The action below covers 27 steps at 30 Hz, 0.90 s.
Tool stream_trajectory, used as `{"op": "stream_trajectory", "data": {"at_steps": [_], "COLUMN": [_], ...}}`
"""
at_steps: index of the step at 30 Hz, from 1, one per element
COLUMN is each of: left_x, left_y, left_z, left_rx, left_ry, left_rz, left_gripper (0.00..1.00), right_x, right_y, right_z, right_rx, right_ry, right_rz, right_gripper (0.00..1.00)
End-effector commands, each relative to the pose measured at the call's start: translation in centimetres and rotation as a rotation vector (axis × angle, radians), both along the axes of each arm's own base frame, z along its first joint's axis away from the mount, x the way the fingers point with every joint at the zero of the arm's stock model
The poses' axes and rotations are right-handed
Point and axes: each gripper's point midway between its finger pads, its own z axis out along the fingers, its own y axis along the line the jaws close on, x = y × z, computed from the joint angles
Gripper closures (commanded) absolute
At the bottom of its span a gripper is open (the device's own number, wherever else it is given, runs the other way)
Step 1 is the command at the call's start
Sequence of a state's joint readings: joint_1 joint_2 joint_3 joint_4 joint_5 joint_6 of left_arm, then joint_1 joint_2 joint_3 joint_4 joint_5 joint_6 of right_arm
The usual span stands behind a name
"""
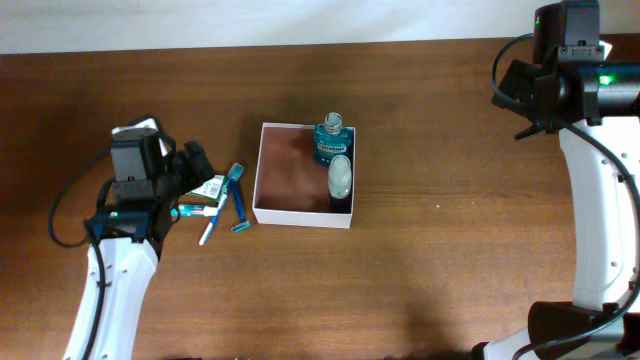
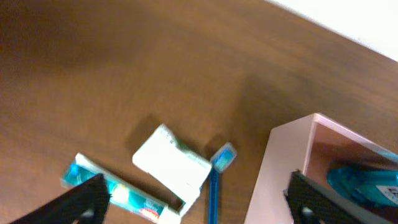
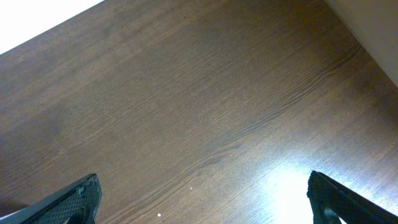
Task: Pack container
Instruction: 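Move the left gripper to the green toothpaste tube and grasp it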
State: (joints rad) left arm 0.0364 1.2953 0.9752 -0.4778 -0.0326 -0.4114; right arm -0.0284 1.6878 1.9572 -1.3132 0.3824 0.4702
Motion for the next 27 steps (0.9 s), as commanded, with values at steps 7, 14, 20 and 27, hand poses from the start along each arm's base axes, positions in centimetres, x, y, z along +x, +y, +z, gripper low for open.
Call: {"op": "stream_trajectory", "data": {"at_steps": [7,14,20,27], "left_x": [-1.4,-1.8,-3.3,-4.0], "left_y": [0.8,-2.1,-2.3,-2.3], "left_z": [-4.5,-7.3,-10.5,-11.9], "left_rx": [-0.270,-0.403,-0.449,-0.451], "left_ry": [0.180,0.306,0.444,0.502], "left_rz": [0.292,0.219,0.314,0.338], "left_gripper": [0.55,0.62,0.75,0.71], "right_x": [0.1,0.1,0.1,0.1], "right_y": [-0.2,-0.2,-0.2,-0.2], "right_z": [0.0,0.0,0.0,0.0], "right_rx": [-0.001,-0.001,-0.001,-0.001], "right_ry": [0.000,0.000,0.000,0.000], "right_rz": [-0.007,-0.007,-0.007,-0.007], "right_gripper": [0.02,0.01,0.01,0.01]}}
